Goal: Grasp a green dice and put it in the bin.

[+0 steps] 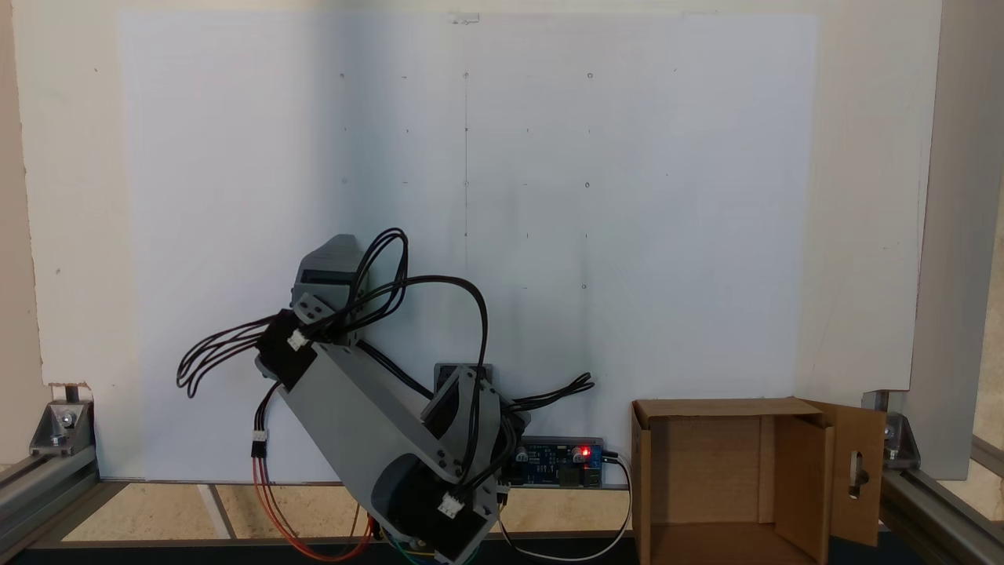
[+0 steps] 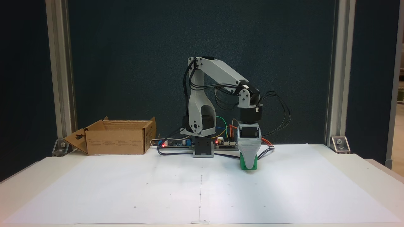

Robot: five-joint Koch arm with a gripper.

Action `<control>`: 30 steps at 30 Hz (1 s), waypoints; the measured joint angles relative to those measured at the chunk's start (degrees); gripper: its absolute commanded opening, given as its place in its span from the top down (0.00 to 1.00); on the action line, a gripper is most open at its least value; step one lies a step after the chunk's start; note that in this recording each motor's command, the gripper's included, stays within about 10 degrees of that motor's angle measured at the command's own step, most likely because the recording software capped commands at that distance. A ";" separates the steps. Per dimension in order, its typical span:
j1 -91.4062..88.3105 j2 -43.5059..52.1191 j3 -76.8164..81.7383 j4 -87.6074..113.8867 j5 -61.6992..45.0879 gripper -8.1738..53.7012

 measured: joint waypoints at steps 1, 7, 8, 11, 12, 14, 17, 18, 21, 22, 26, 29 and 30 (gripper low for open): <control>0.00 -0.09 0.00 0.00 0.00 0.27; 0.88 0.00 0.88 -0.26 0.00 0.33; 0.97 0.00 0.88 -0.35 0.00 0.33; 0.97 0.00 0.88 -0.35 0.00 0.40; 0.97 0.00 0.88 -0.35 0.00 0.44; 1.05 0.00 1.23 -0.44 0.00 0.51; 1.23 0.09 1.85 -0.62 0.00 0.65; 1.41 0.35 1.93 -0.79 0.00 0.67; 2.37 1.58 2.81 -1.85 0.00 0.67; 2.72 2.11 2.90 -1.93 0.00 0.67; 5.19 6.15 2.90 -1.93 0.00 0.67; 8.44 12.66 2.90 -1.93 0.00 0.67; 9.76 15.21 2.90 -1.85 0.00 0.67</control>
